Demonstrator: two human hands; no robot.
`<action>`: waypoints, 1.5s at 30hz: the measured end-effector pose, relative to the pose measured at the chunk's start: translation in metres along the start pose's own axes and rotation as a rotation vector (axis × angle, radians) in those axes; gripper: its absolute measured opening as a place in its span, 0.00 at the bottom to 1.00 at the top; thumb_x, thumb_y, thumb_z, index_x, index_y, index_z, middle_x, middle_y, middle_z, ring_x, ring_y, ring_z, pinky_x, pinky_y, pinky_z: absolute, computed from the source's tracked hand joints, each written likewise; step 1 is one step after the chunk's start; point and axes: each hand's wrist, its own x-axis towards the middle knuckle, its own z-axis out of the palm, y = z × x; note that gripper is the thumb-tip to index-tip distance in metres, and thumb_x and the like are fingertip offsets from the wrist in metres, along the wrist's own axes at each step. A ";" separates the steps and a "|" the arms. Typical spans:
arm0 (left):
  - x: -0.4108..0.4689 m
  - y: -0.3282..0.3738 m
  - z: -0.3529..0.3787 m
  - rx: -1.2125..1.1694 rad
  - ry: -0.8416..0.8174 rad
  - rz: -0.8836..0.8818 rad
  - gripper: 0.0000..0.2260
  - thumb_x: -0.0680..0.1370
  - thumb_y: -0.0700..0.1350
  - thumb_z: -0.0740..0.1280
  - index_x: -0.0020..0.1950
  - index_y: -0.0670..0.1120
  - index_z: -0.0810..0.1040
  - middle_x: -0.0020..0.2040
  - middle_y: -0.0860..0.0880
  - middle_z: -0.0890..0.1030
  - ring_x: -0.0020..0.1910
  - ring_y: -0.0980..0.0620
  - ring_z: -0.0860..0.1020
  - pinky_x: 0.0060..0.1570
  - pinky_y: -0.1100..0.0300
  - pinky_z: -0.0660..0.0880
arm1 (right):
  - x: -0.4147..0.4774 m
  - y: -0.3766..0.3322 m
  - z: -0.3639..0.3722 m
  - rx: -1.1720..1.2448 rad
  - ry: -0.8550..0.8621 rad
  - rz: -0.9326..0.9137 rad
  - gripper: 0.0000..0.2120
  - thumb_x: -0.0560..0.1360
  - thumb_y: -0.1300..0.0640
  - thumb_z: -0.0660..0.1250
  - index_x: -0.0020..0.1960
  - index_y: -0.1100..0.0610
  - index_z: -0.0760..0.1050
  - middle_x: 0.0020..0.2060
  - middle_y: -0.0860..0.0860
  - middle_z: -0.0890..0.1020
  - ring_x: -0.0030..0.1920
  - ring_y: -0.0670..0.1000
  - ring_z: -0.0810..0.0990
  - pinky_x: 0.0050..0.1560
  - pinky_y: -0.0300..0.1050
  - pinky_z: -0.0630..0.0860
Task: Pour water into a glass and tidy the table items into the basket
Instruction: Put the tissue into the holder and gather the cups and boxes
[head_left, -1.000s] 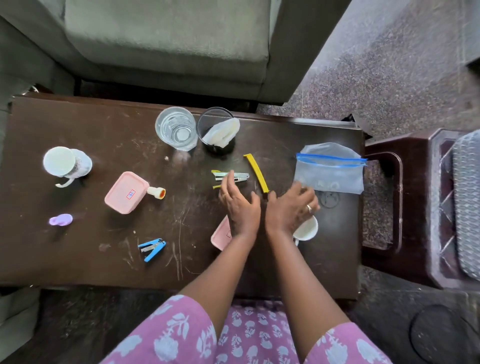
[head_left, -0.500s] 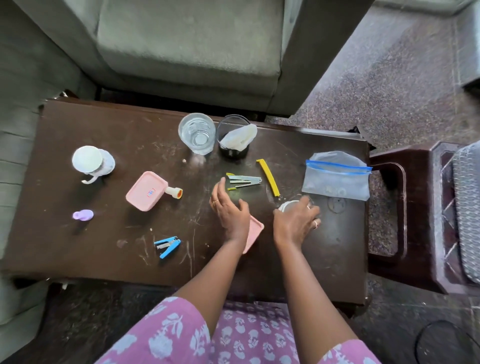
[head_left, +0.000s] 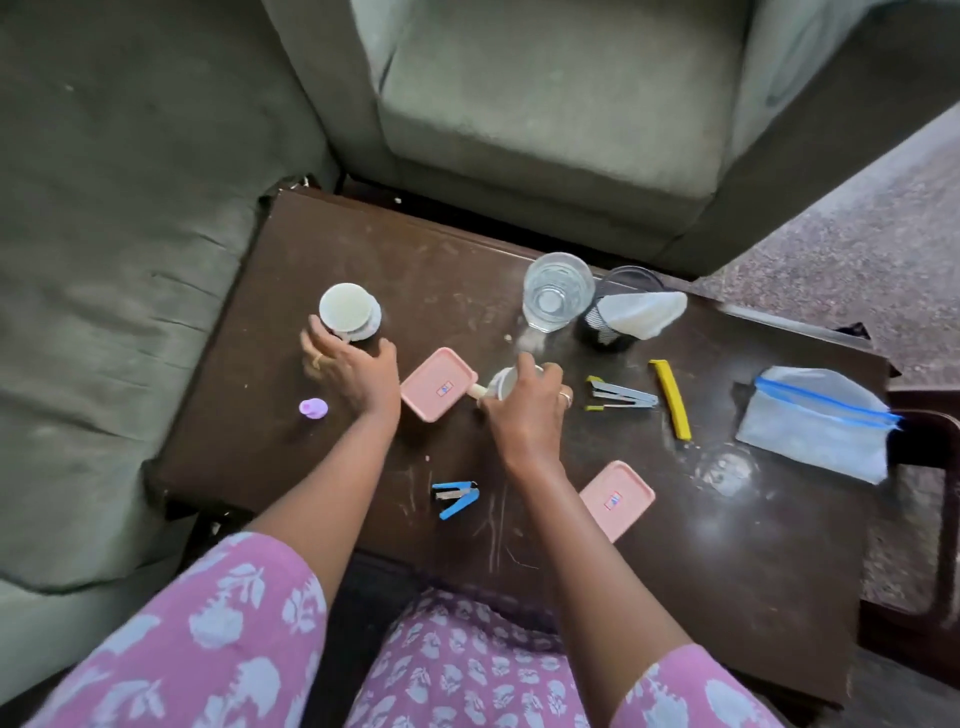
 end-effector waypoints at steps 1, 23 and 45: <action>0.015 -0.002 -0.001 0.034 -0.020 -0.027 0.38 0.69 0.46 0.71 0.73 0.38 0.55 0.72 0.37 0.58 0.70 0.37 0.60 0.70 0.49 0.54 | 0.001 -0.006 0.004 -0.002 -0.018 -0.023 0.21 0.68 0.54 0.71 0.58 0.56 0.70 0.56 0.58 0.70 0.55 0.64 0.70 0.56 0.52 0.69; 0.028 0.019 0.011 0.018 -0.023 0.230 0.32 0.66 0.44 0.74 0.67 0.41 0.68 0.64 0.39 0.70 0.61 0.39 0.70 0.57 0.52 0.66 | 0.030 0.012 -0.015 -0.045 -0.105 -0.158 0.27 0.66 0.55 0.74 0.63 0.51 0.70 0.57 0.58 0.70 0.53 0.64 0.70 0.56 0.53 0.70; -0.269 0.128 0.074 -0.062 -0.465 0.480 0.33 0.62 0.40 0.77 0.66 0.42 0.71 0.60 0.39 0.72 0.60 0.40 0.70 0.61 0.48 0.68 | 0.029 0.201 -0.187 0.218 0.087 0.243 0.23 0.65 0.61 0.71 0.58 0.54 0.71 0.55 0.59 0.69 0.54 0.63 0.72 0.60 0.51 0.70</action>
